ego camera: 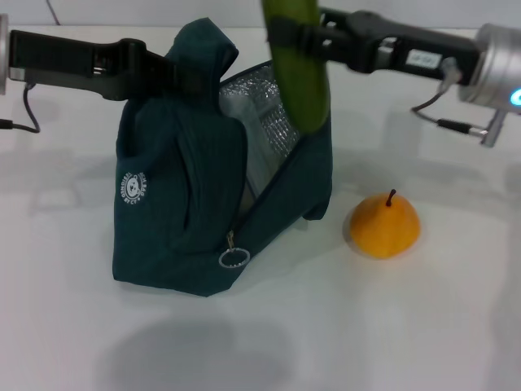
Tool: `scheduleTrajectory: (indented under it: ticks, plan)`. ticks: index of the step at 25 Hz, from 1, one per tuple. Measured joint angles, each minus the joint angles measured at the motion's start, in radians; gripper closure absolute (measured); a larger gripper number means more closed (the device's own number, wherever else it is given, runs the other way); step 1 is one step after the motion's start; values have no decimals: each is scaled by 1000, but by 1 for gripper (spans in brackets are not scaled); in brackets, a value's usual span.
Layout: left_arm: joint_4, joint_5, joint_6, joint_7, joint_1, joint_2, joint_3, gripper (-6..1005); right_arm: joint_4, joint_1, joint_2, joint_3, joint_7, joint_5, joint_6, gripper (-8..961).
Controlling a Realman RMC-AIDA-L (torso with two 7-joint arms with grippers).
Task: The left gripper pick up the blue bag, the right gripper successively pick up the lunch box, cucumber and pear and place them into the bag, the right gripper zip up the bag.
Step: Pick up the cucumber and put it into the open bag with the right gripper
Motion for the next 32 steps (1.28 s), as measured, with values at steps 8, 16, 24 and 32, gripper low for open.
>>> scheduleTrajectory:
  ticks: [8, 16, 24, 32]
  plan:
    - [0, 0, -3, 3, 3, 0, 3, 956, -17, 8, 1, -430, -84, 311, 177, 318]
    - [0, 0, -3, 5, 3, 1, 5, 956, -76, -28, 2, -588, -151, 415, 273, 312]
    - [0, -1, -3, 6, 4, 1, 0, 956, -82, -37, 2, -613, -189, 434, 293, 307]
    - [0, -2, -3, 6, 8, 1, -2, 956, -104, -60, 2, -655, -215, 481, 293, 301]
